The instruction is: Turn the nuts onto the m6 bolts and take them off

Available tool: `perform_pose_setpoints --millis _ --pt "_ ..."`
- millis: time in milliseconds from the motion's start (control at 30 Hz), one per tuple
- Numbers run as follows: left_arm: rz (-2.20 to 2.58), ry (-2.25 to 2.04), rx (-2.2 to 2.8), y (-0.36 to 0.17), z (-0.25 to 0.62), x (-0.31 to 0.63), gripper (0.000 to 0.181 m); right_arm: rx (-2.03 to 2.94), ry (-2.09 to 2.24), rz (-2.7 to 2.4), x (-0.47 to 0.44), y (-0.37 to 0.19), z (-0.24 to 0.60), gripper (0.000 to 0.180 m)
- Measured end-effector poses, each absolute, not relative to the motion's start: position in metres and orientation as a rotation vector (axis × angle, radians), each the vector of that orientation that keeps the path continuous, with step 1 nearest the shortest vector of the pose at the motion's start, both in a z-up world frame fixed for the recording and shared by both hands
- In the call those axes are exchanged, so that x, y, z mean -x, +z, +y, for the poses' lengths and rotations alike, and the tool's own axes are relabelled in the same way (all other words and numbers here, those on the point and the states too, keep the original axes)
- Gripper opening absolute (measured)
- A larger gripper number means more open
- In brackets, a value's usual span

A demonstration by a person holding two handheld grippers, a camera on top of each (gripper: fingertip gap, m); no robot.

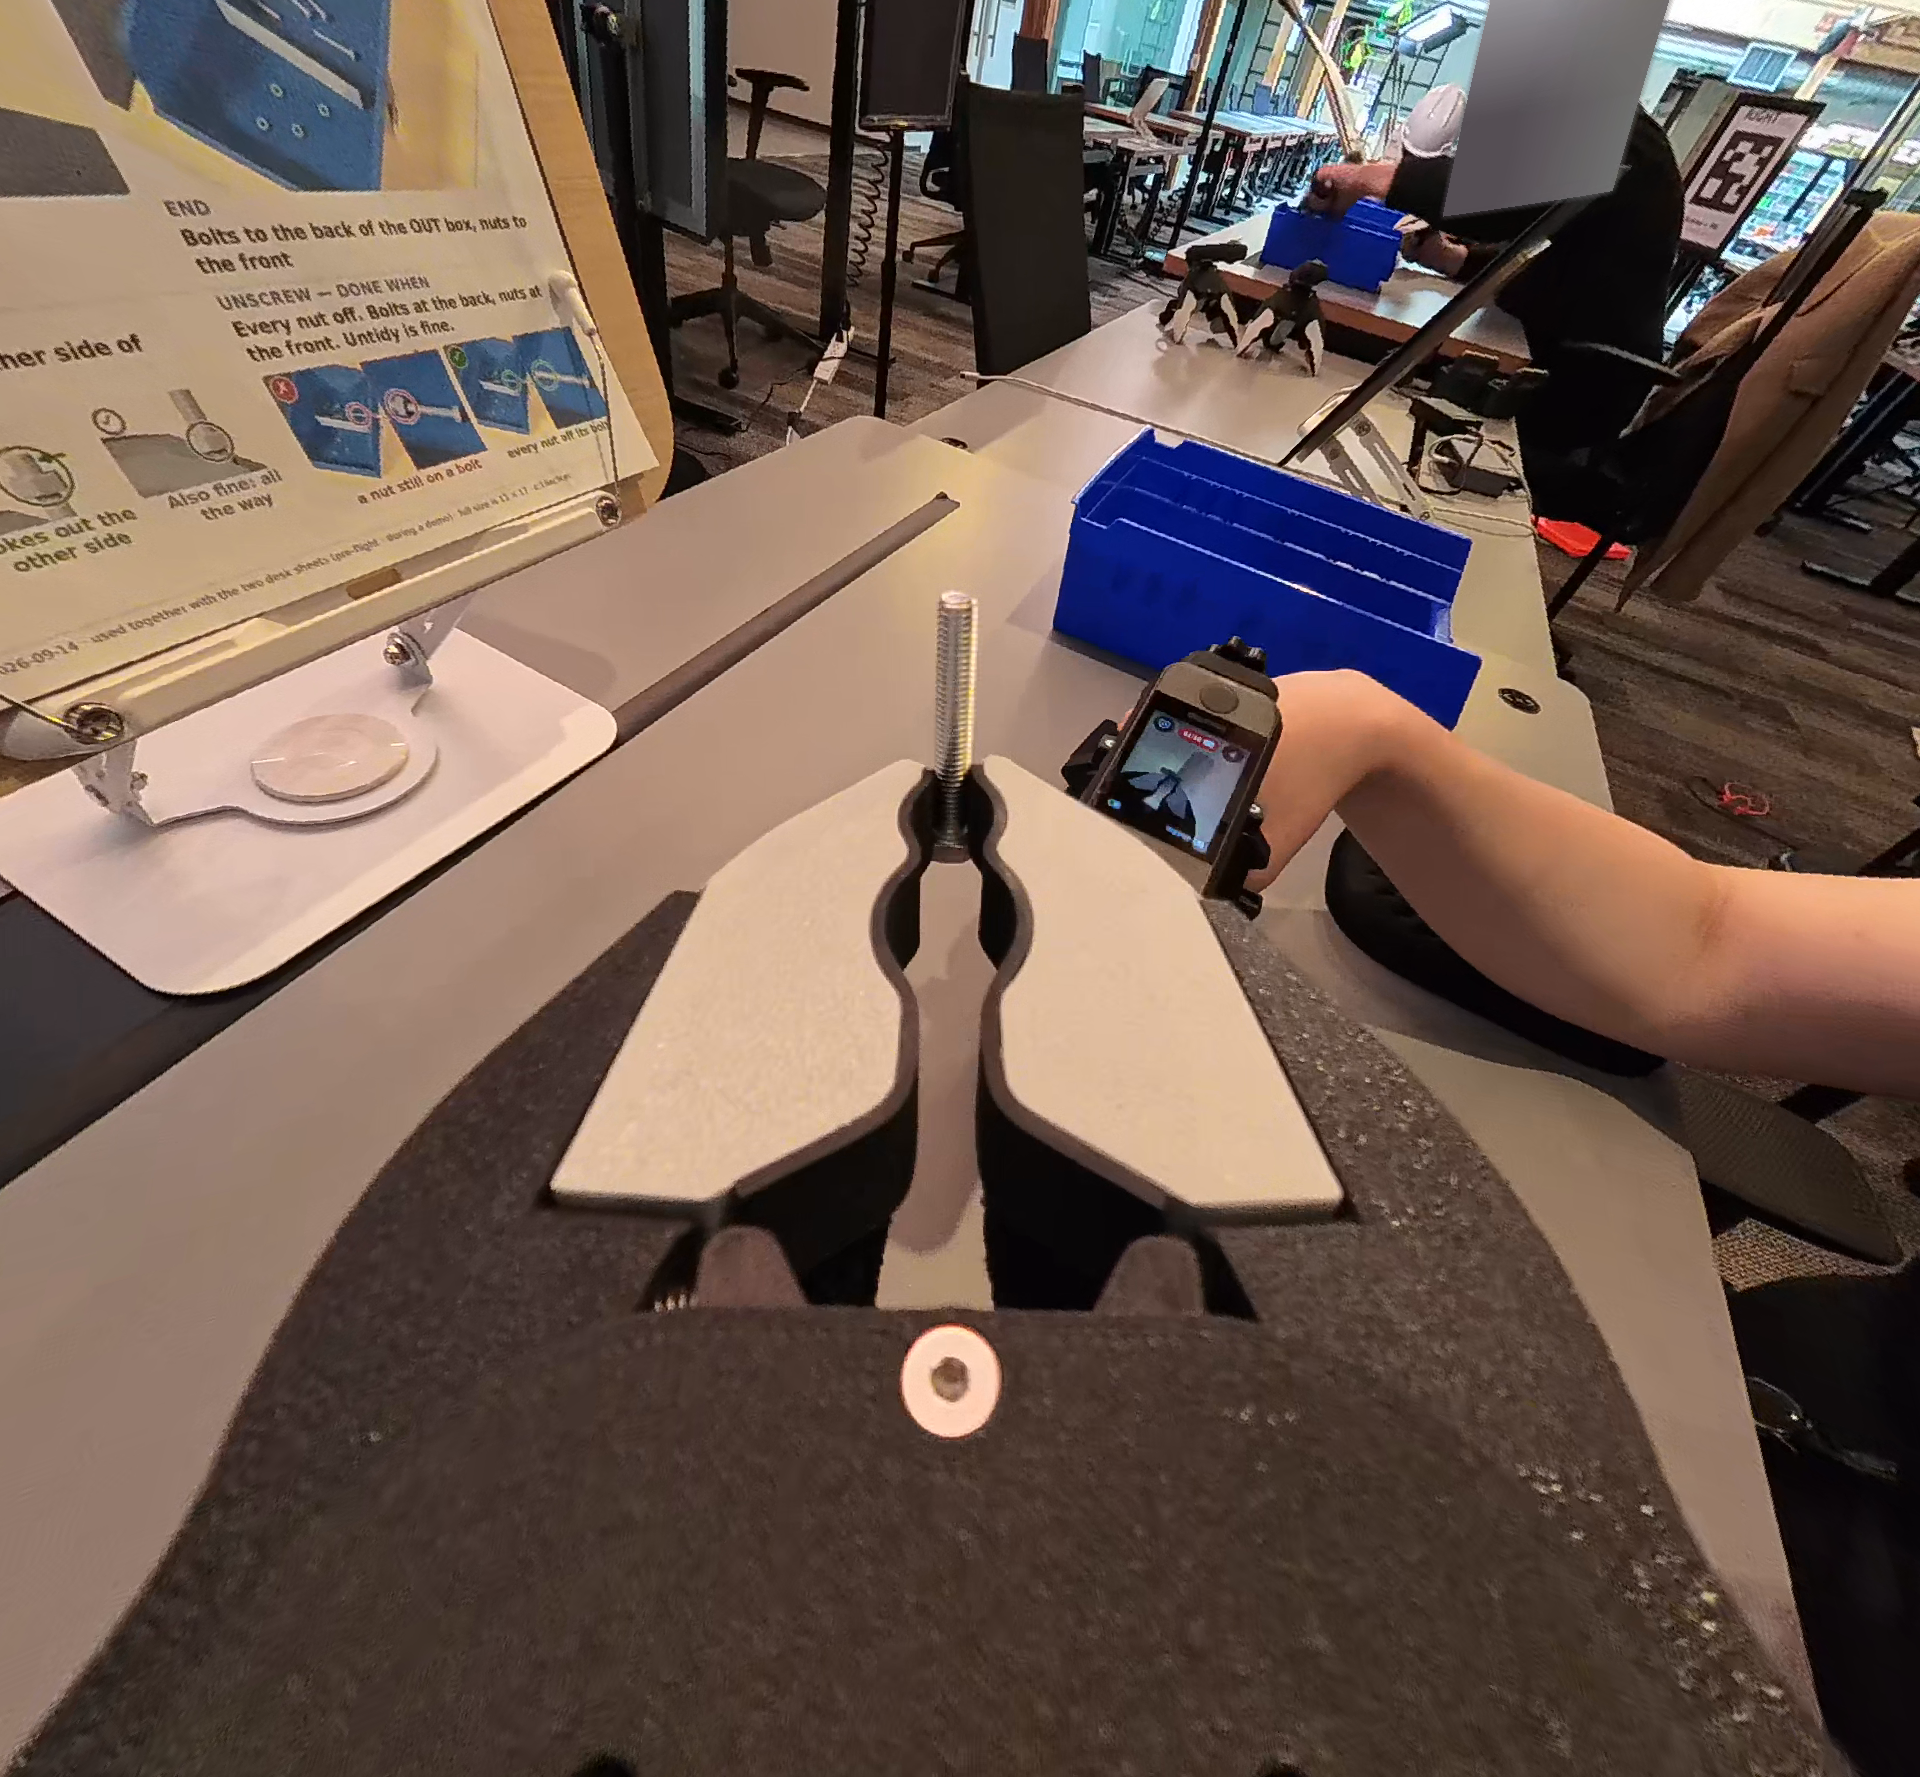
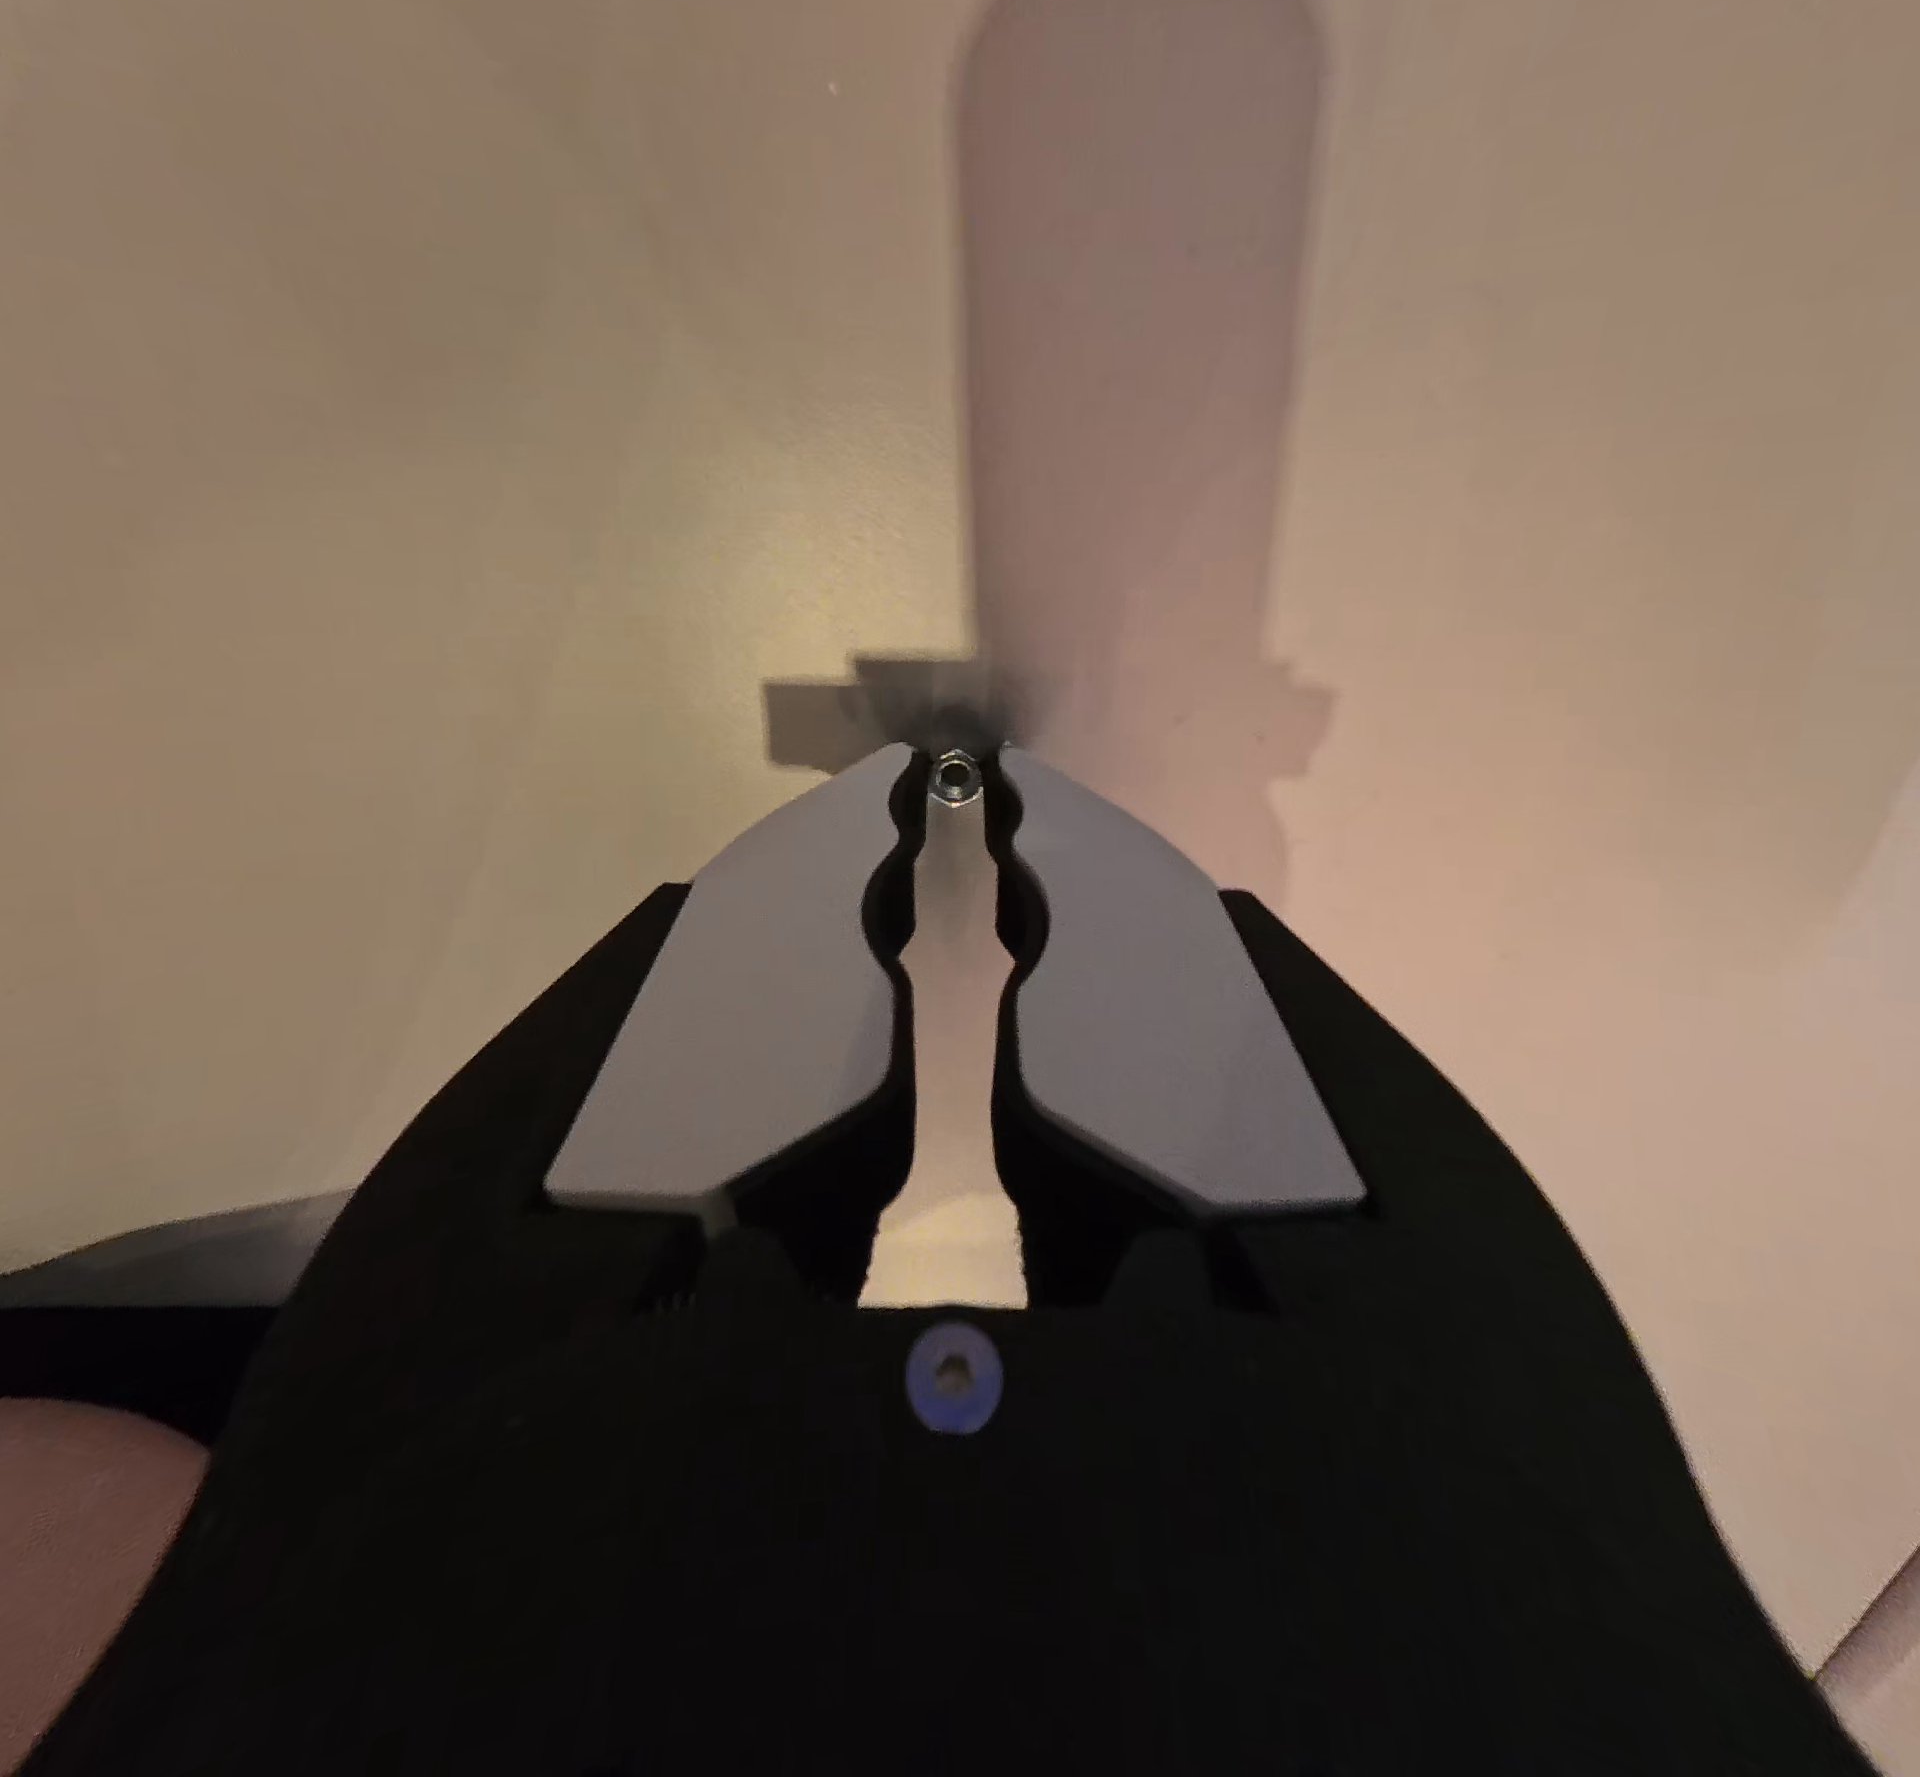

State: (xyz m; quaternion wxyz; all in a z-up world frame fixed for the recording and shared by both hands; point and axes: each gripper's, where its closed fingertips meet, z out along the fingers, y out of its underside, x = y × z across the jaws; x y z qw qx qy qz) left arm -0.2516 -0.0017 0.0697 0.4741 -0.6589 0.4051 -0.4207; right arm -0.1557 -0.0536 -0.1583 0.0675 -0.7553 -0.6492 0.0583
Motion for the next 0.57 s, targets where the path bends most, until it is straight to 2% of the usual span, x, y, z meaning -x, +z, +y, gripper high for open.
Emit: perform_pose_setpoints --millis 267,567 --pt "1.091 -0.951 1.582 0.046 0.007 0.25 0.005 2.187 0.035 -1.996 0.146 -0.15 -0.046 0.009" --pt "1.22 -1.085 1.611 -0.013 0.006 0.219 0.005 2.052 -0.069 -1.76 0.116 -0.064 -0.043 0.009"
